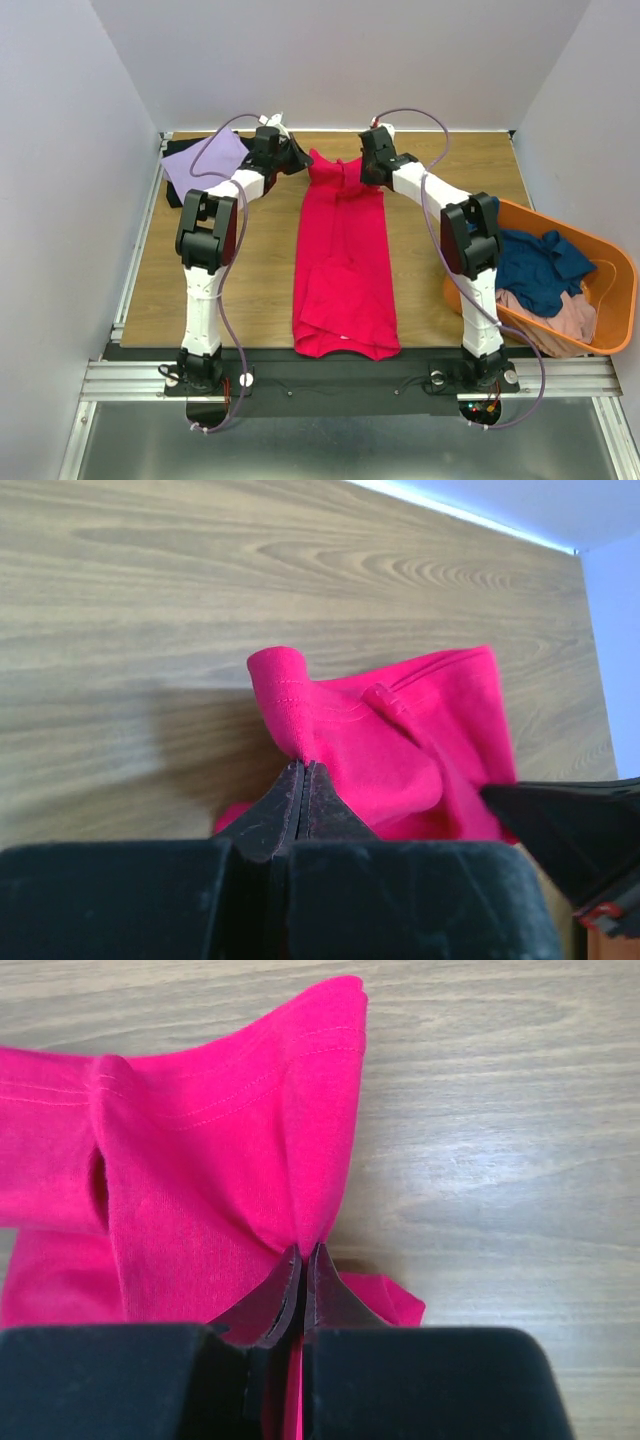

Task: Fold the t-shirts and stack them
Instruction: Fold the tshirt

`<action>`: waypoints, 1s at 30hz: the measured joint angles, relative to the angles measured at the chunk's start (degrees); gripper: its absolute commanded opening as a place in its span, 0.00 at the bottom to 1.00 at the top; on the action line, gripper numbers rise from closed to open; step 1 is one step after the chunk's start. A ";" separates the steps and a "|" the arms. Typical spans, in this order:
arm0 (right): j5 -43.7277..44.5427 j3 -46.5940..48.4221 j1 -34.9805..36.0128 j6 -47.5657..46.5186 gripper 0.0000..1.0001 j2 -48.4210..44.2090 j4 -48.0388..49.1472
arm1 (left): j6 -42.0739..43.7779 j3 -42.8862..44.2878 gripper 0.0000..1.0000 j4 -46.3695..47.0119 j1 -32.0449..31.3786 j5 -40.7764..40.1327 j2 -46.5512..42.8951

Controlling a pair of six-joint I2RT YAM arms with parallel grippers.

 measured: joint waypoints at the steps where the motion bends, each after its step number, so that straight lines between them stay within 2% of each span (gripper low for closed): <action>1: -0.13 -0.68 0.00 -0.07 0.01 -0.92 0.04 | 0.26 -0.98 0.00 0.11 -0.11 0.24 -0.44; 16: -4.31 -16.61 1.68 -1.29 0.01 -9.81 1.42 | 4.72 -14.93 0.00 0.61 -2.05 1.09 -11.02; 22: -4.68 -22.43 2.91 -1.33 0.08 -14.49 1.53 | 6.58 -21.11 0.00 0.87 -2.99 1.31 -16.09; 26: -5.01 -26.40 3.39 -1.22 0.23 -18.69 1.77 | 7.89 -26.01 0.00 0.35 -3.41 1.36 -19.78; 27: -5.27 -27.67 3.56 -1.20 0.38 -20.17 1.81 | 8.20 -27.32 0.00 0.11 -3.72 1.46 -20.83; 28: -5.46 -28.96 3.72 -1.07 0.47 -21.75 1.92 | 8.44 -28.57 0.00 -0.15 -3.98 1.62 -21.92; 29: -5.68 -30.18 3.72 -0.68 0.62 -23.06 1.86 | 8.74 -29.51 0.00 -0.11 -4.22 1.75 -22.73; 30: -5.86 -31.08 3.72 -0.50 0.68 -24.24 1.70 | 8.90 -30.36 0.00 -0.20 -4.39 1.95 -23.41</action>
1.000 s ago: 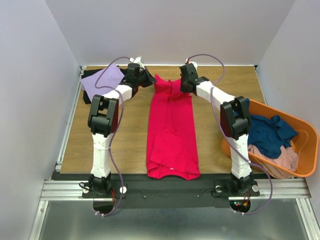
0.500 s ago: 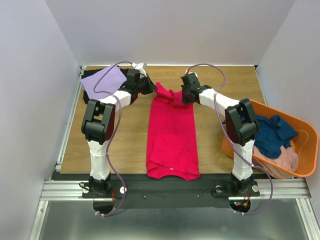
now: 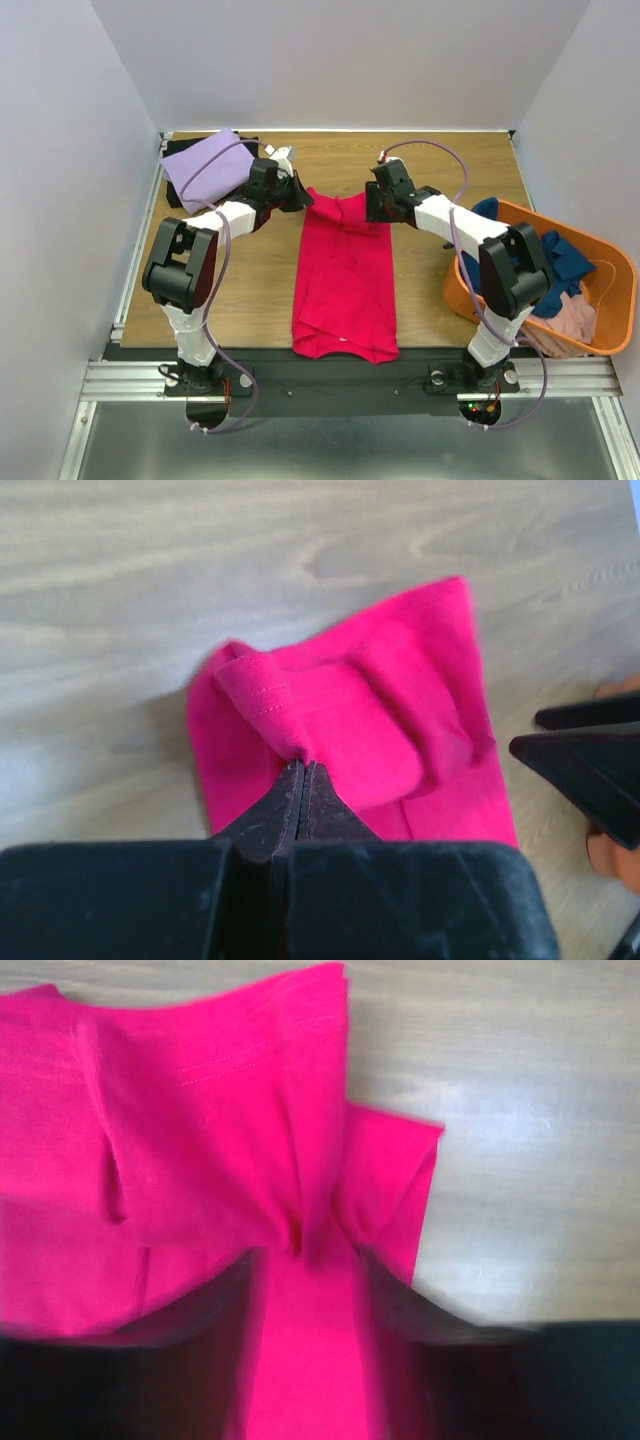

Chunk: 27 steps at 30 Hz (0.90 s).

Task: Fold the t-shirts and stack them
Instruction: Fold the tshirt

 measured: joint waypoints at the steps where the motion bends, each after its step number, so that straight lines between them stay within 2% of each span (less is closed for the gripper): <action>1: -0.13 -0.68 0.02 0.52 0.71 -0.90 -0.02 | 0.11 -1.09 0.00 -0.04 -0.28 0.22 -0.83; 4: -0.50 -1.88 0.00 1.20 0.77 -3.72 -0.46 | 0.52 -3.10 0.06 -0.59 -1.09 0.94 -2.01; 5: -0.59 -1.66 0.00 1.62 0.78 -4.13 -0.46 | 0.70 -3.50 0.14 -1.20 -1.31 1.11 -2.19; 12: -3.15 5.22 -1.36 3.87 0.77 -1.49 -0.48 | 1.07 -2.89 0.54 -4.92 -1.55 0.72 -2.56; 19: -6.38 15.21 -5.35 4.87 0.76 9.07 0.02 | 1.33 4.07 0.56 -8.00 -0.66 -0.96 -1.33; 27: -8.46 16.46 -7.61 4.96 0.76 13.92 -0.72 | 1.31 12.46 0.56 -8.87 0.09 -2.40 5.33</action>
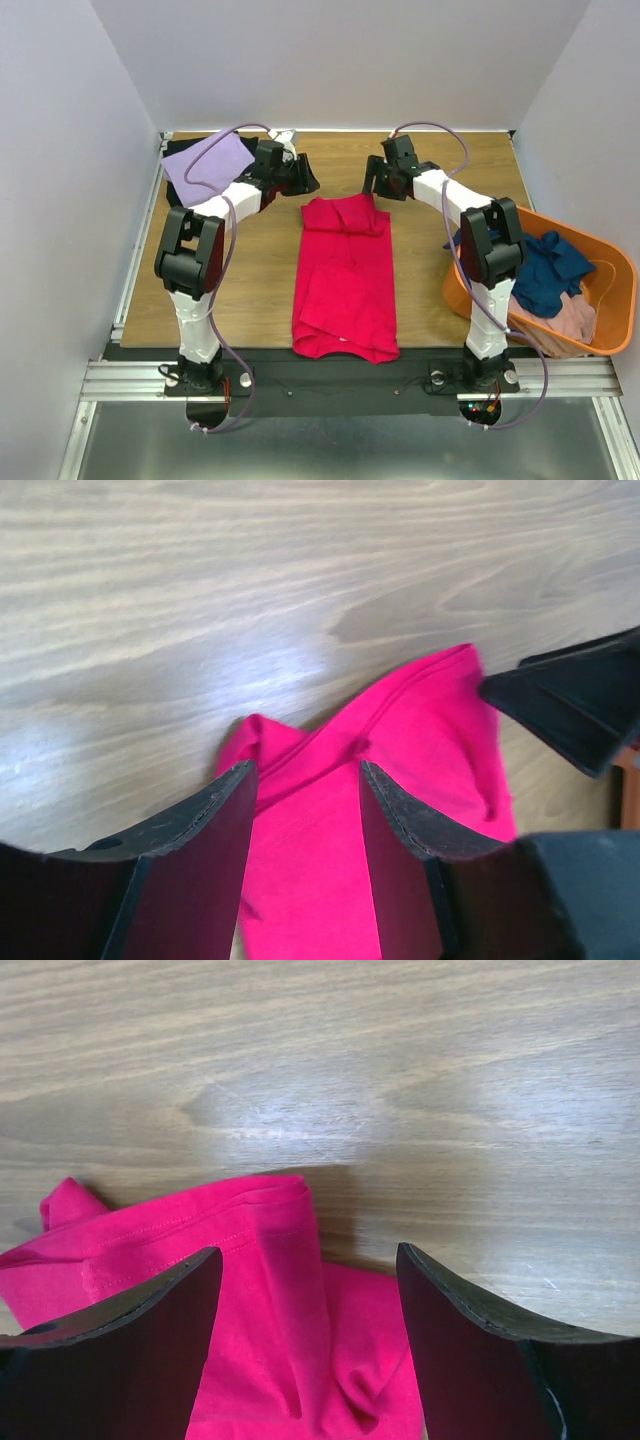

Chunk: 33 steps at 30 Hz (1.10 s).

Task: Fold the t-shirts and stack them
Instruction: Fold the tshirt

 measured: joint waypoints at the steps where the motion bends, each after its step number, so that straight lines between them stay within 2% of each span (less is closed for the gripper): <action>1: -0.24 0.07 0.00 -0.04 0.75 0.33 -0.02 | 0.02 0.31 0.57 -0.57 0.04 -0.57 0.52; 8: -2.40 2.08 0.02 -0.76 0.73 3.74 -0.15 | -0.04 0.17 0.56 -3.78 1.36 -1.55 1.09; 12: -3.45 2.34 0.02 -1.05 0.63 4.52 -0.17 | -0.24 -0.90 0.57 -3.80 2.05 -0.28 1.09; 15: -4.07 2.34 -0.02 -1.14 0.50 4.85 -0.20 | -0.61 -1.92 0.57 -4.11 2.47 0.96 1.09; 18: -4.52 2.95 -0.02 -1.40 0.44 5.38 -0.24 | -1.46 -3.28 0.57 -4.15 2.51 1.77 1.07; 26: -5.33 3.37 -0.02 -1.46 0.38 5.64 -0.20 | -2.34 -4.85 0.57 -5.44 2.60 2.43 1.07; 29: -5.38 3.37 -0.02 -1.51 0.32 5.64 -0.20 | -2.34 -4.87 0.56 -5.62 2.60 2.49 1.07; 33: -5.68 3.37 -0.02 -1.73 0.18 5.64 -0.20 | -2.32 -4.87 0.49 -5.57 2.60 3.06 1.16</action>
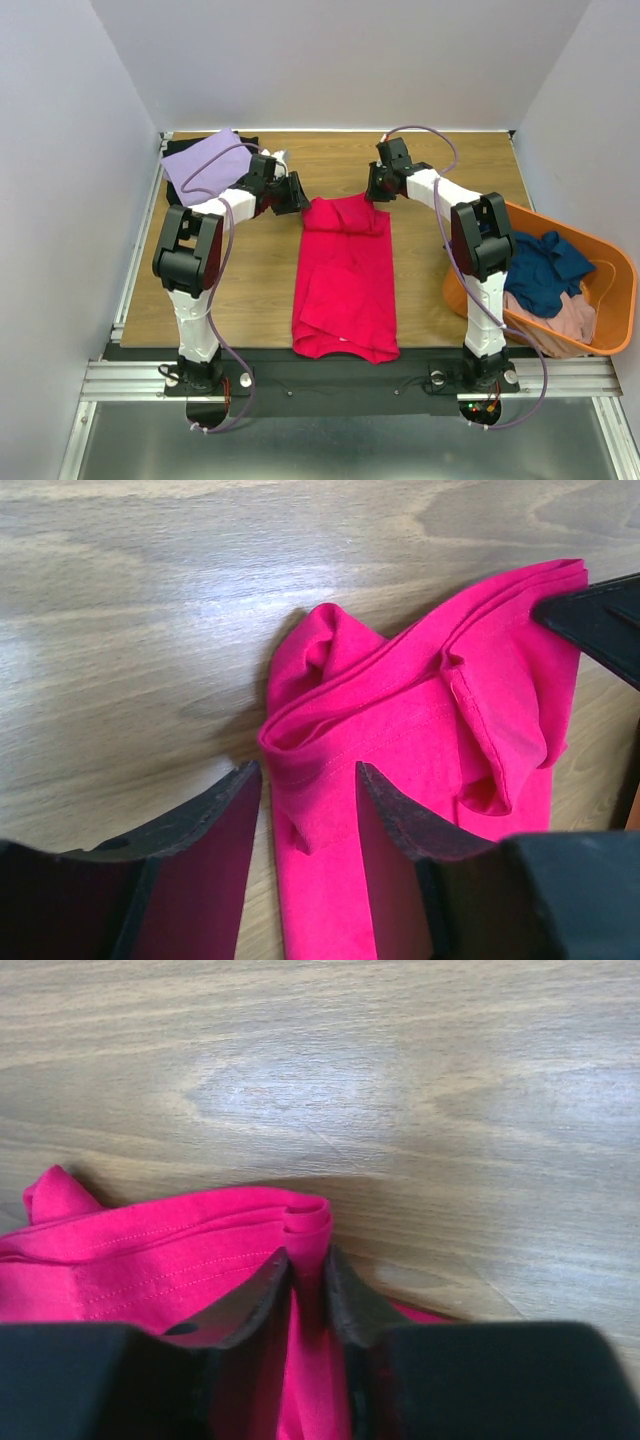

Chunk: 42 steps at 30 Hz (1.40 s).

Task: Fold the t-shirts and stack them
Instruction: Fold the tshirt

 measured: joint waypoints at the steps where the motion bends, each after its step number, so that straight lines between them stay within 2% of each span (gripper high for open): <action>1: -0.09 0.00 0.00 0.02 0.17 0.00 -0.02 | 0.00 0.02 0.46 0.24 0.00 0.31 0.17; 7: -0.46 0.00 0.00 -0.20 0.08 0.00 0.00 | -0.68 0.02 0.28 1.90 0.00 2.67 2.58; 9: -0.68 0.00 0.00 -0.35 0.04 0.00 0.00 | -0.76 0.00 0.10 2.36 0.00 3.30 3.52; 11: -1.01 0.00 0.00 -0.68 0.01 0.00 0.00 | -1.11 0.02 0.00 2.62 0.02 4.07 4.28; 17: -3.04 -0.92 0.00 -2.38 0.00 -1.01 0.07 | -1.57 0.00 0.00 4.15 0.02 5.81 4.55; 31: -11.76 -17.18 0.00 -8.35 0.00 -17.07 -0.02 | 1.01 -6.43 0.00 5.81 0.02 10.58 -1.05; 42: -13.75 -21.77 0.11 -9.86 0.01 -20.13 -2.45 | 2.40 -10.82 0.00 6.21 0.00 13.33 -5.90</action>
